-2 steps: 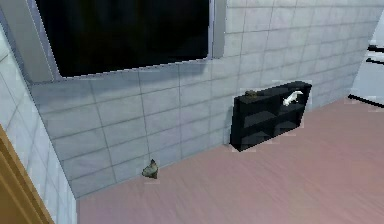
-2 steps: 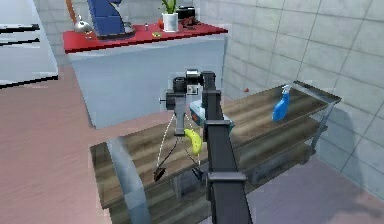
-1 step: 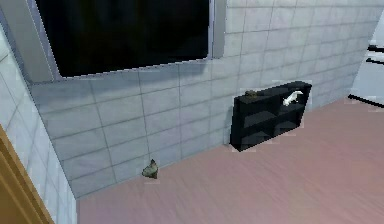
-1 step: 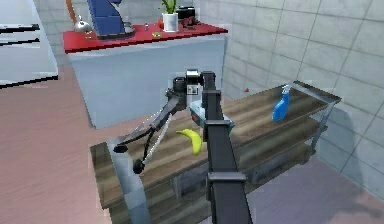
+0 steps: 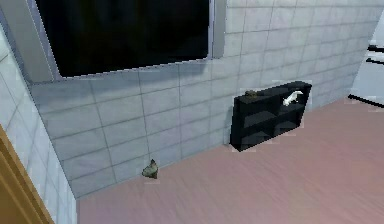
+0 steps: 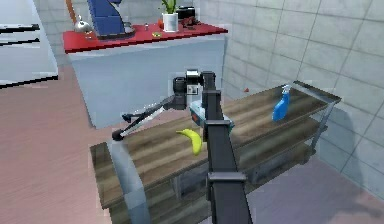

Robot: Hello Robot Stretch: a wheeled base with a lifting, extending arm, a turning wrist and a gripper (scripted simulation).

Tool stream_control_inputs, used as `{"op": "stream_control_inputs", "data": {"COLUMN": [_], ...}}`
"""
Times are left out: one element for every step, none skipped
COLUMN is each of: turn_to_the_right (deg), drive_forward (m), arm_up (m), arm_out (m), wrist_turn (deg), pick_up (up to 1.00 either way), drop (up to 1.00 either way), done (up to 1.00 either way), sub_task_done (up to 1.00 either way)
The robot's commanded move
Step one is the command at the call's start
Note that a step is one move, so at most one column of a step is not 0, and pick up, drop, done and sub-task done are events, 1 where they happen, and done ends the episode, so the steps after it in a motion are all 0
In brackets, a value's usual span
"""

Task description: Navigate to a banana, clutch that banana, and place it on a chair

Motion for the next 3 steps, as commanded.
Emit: {"op": "stream_control_inputs", "data": {"turn_to_the_right": [0.0,0.0,0.0], "drive_forward": [0.00,0.00,0.00], "arm_up": [0.00,0.00,0.00], "arm_out": [0.00,0.00,0.00], "wrist_turn": [45.0,45.0,12.0], "pick_up": [0.00,0.00,0.00], "drop": [0.00,0.00,0.00], "done": [0.00,0.00,0.00], "sub_task_done": [0.00,0.00,0.00]}}
